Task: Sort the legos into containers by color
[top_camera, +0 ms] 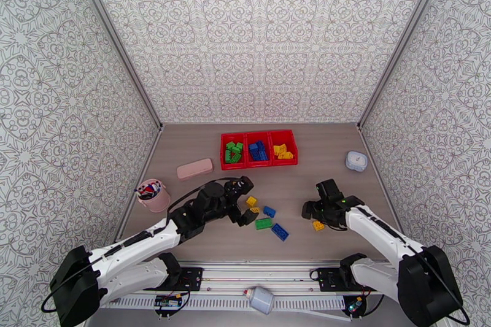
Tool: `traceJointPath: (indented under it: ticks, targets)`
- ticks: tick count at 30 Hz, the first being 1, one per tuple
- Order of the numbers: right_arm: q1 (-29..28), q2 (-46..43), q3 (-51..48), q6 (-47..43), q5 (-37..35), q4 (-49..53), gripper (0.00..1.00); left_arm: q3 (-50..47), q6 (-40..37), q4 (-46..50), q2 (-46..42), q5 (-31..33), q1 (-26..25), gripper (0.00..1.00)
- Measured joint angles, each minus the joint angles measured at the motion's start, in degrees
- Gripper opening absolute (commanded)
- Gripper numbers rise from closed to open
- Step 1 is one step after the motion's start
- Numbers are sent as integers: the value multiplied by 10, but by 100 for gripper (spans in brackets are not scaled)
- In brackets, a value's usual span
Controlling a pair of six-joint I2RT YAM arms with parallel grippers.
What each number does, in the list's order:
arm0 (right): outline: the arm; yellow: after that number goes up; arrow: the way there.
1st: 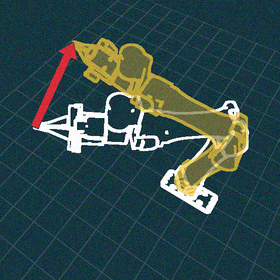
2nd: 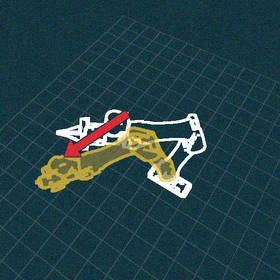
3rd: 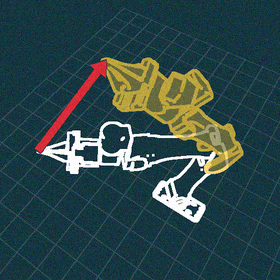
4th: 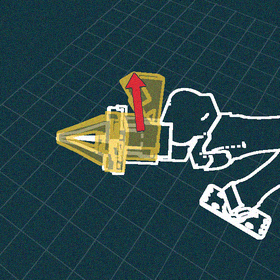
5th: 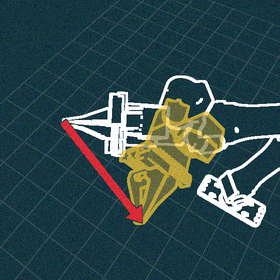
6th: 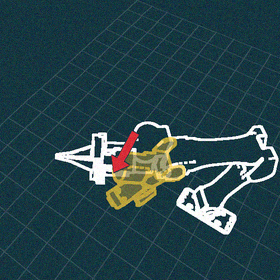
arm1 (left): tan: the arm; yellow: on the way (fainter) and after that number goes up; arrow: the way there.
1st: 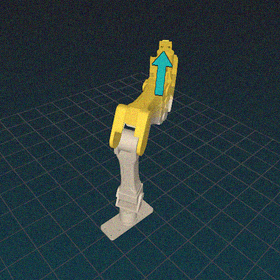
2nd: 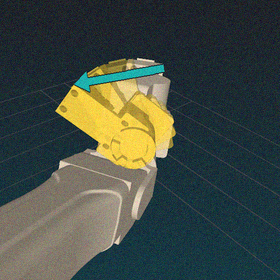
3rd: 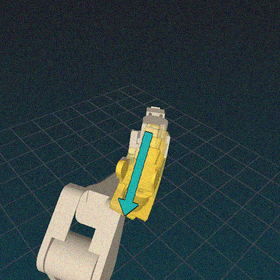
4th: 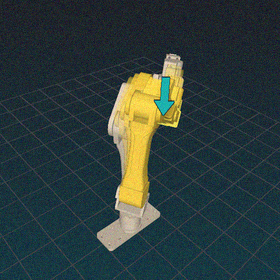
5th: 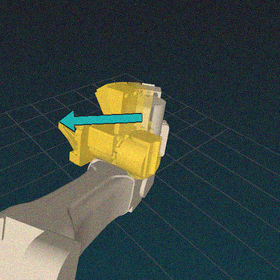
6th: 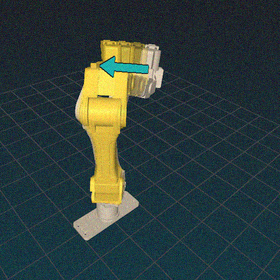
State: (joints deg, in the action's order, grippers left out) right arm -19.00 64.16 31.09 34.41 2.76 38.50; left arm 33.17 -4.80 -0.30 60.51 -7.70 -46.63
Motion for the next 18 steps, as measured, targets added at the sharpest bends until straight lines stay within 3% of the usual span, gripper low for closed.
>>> traceJointPath:
  ticks: [9,18]
  targets:
    - [0,-48,-24,15,37,0,83,-11,-19,-20,-2,0,0,100]
    - [-1,-37,-28,16,50,-2,80,-19,-26,-31,-2,0,0,100]
